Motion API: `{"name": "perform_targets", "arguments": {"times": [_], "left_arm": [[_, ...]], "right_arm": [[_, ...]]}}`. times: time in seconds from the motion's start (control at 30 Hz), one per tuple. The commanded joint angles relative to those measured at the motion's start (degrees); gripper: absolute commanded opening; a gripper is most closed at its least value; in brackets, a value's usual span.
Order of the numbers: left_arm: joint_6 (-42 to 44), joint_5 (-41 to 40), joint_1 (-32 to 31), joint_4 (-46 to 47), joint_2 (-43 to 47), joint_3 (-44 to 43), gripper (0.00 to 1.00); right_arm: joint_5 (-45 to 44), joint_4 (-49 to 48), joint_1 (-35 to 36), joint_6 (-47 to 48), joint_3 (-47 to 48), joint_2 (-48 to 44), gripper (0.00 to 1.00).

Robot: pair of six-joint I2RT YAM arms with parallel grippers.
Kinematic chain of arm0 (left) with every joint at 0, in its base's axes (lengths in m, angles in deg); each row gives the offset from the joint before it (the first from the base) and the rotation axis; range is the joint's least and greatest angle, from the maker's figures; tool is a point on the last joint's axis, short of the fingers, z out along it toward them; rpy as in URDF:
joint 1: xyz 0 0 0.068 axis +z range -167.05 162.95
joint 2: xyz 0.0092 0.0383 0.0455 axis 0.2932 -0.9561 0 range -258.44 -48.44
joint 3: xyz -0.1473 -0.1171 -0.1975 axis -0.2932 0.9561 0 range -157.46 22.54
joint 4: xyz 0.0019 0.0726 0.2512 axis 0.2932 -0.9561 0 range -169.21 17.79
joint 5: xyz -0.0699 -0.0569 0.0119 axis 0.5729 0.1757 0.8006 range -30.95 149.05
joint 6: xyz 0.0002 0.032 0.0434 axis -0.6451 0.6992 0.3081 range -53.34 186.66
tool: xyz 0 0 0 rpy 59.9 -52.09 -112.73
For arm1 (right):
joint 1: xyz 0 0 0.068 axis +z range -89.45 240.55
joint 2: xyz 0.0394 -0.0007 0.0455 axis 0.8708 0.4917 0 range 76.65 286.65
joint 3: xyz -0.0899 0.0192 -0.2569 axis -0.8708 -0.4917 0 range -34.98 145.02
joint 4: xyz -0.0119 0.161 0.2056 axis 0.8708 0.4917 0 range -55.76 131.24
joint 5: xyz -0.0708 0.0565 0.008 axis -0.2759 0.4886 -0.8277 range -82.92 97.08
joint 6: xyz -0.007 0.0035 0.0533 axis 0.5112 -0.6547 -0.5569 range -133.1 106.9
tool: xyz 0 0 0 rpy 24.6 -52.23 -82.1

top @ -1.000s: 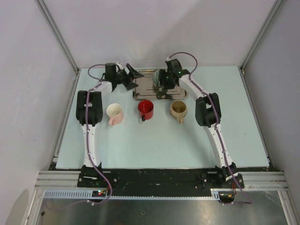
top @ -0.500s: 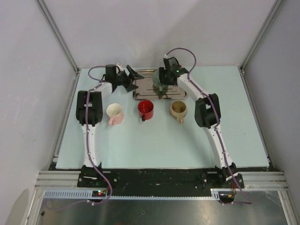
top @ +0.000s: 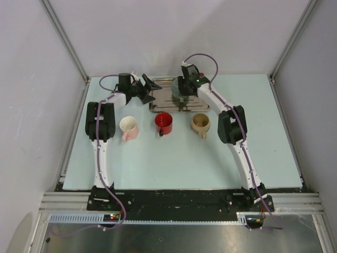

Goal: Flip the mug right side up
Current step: Turn over the cup on the tray.

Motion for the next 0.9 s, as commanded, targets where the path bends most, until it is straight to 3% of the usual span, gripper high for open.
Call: {"name": "perform_targets", "arguments": {"times": [0.0, 0.87], "left_arm": [[1.5, 1.9, 0.5, 1.2, 4.6, 0.4, 1.0], [2.4, 2.6, 1.1, 1.2, 5.5, 2.7, 1.0]], "right_arm": [[-3.1, -1.5, 0.3, 2.8, 2.3, -2.6, 0.47], [-6.9, -3.1, 2.7, 6.1, 2.3, -0.8, 0.48]]}}
